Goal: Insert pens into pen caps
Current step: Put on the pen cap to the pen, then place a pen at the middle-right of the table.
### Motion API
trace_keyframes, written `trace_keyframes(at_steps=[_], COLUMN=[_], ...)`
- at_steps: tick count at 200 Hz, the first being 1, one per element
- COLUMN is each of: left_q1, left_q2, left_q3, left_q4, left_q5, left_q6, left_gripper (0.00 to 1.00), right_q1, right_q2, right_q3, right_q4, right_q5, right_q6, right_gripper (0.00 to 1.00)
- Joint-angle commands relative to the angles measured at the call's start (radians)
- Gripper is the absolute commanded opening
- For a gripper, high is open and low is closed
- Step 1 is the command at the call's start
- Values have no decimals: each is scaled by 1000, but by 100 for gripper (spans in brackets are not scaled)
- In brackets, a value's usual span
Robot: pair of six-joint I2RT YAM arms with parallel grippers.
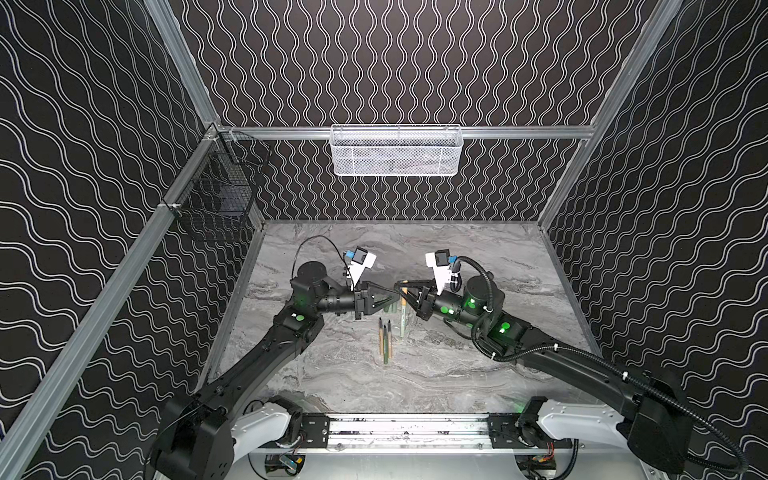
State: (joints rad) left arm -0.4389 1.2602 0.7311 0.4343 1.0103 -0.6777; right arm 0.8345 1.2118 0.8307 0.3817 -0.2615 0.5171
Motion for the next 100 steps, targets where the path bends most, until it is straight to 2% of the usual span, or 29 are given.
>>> trace_keyframes(at_steps=[1,19,50,81,87,100], left_q1=[0,0,-1,0,0,0], left_q2=[-33,-69,-86,-105,-113,-131], left_q3=[-1,-21,-41,-61,-59,-45], left_q4=[159,100,67,27,1,-81], left_q5=[-126,-154,-142,-159,-164,-175], left_q6=[32,64,78,85,93,123], left_gripper=[46,59,74,80,86,88], right_q1=[-20,-50,-101,-143,-161,-219], right_q2=[11,13,0,1,8,34], right_q3=[34,63,61,60,63,81], right_q4=[-232,-254,-238,-265,-287,-374], right_q5=[-92,-86,-113,-105,-97,-74], right_q6=[33,29,45,43,40,18], right_gripper=[0,0,0,0,0,0])
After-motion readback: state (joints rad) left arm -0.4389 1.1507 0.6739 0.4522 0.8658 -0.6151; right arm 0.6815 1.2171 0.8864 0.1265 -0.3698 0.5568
